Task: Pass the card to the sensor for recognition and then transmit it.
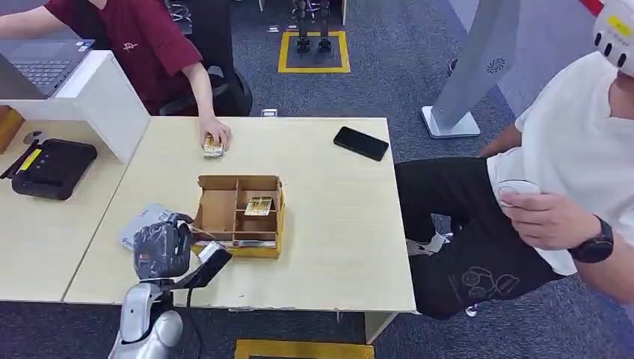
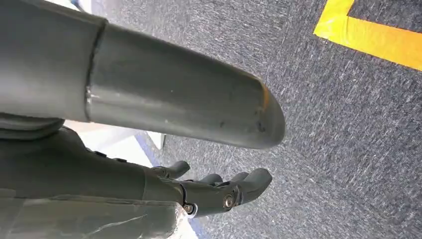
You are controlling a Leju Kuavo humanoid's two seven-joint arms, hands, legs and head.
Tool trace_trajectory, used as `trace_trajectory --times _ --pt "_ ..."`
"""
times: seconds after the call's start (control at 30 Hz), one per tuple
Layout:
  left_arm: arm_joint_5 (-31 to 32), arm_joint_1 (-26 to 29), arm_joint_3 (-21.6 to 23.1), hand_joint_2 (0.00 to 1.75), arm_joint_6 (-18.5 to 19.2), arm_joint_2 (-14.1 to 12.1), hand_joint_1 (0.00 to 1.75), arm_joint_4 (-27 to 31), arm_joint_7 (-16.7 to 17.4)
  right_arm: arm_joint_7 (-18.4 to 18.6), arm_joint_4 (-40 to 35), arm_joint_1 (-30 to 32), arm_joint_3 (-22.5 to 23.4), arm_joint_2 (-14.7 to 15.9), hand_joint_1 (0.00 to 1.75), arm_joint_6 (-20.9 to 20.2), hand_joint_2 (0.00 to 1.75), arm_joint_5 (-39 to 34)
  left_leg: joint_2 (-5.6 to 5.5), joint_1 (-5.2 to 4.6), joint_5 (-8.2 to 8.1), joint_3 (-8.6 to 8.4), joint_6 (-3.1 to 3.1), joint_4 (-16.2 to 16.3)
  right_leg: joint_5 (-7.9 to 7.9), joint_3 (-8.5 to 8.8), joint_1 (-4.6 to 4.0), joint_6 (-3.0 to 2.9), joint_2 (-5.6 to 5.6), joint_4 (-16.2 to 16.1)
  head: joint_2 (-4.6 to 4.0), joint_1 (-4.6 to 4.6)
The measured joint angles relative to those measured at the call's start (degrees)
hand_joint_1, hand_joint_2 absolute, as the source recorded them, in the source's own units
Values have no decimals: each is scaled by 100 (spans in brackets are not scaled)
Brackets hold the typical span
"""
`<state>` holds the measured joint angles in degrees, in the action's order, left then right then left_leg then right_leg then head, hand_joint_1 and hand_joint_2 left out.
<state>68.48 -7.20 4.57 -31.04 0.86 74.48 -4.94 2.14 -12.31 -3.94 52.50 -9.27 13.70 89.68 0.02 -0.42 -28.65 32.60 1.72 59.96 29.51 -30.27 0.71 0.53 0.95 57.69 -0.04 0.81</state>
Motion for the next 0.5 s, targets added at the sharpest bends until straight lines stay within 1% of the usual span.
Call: trace_trajectory --times 0.1,0.27,0.4,0.5 --pt "-179 -49 13 175 168 -138 175 346 4 -18 0 0 2 2 0 -9 0 0 0 1 1 0 -2 0 0 0 0 0 0 0 0 0" --pt "-306 -236 13 175 339 -355 175 672 11 -17 0 0 2 7 0 -24 0 18 0 1 4 0 -5 0 0 0 0 0 0 2 0 0" --pt "-287 -376 13 175 361 -459 175 713 48 -20 0 -2 2 7 0 -31 0 24 -1 1 4 0 -5 0 -1 0 0 0 0 2 -2 0" --pt "-151 -544 9 175 337 -505 175 687 208 -20 0 -1 -2 9 0 -37 0 26 -2 1 6 1 -2 0 -1 -1 0 0 -1 2 -2 0"
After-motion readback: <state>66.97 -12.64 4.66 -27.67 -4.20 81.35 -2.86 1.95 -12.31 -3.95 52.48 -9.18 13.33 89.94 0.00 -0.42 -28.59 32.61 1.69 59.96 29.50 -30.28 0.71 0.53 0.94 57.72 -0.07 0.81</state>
